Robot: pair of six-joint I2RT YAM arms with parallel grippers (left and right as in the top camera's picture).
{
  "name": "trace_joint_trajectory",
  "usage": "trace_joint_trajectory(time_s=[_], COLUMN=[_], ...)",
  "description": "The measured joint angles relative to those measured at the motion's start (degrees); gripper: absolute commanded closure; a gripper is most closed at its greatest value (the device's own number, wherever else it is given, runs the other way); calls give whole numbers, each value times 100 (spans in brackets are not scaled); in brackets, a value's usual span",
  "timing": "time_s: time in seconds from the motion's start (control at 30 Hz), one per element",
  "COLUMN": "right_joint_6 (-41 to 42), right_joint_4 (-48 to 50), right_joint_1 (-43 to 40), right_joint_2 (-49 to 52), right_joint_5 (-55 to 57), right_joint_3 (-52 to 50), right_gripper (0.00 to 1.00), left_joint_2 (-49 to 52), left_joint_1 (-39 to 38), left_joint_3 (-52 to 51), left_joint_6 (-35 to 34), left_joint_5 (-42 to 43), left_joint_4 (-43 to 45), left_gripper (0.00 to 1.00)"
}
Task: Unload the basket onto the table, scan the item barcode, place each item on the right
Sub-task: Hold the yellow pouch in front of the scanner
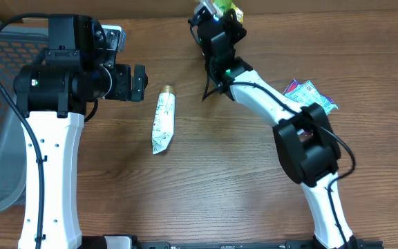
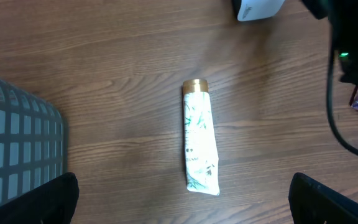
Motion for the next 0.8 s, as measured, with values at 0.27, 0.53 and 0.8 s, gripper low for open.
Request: trace_joint_trajectory(time_s=[0.27, 0.53, 0.8], right_joint_6=[-1663, -2129, -2199], right_joint_4=[52, 533, 566], right_joint_1=[-238, -396, -404], right_joint_2=[492, 603, 621], right_joint_5=[-114, -372, -474], right_joint_3=[0, -2, -2], right_gripper=[96, 96, 96], left_joint_2=[0, 0, 0], left_joint_1=[0, 0, 0], left_joint_3=[0, 0, 0], left_joint_6=[0, 0, 0], left_joint_5=[2, 2, 2], left_joint_4=[-2, -2, -2], left_gripper=[0, 0, 0])
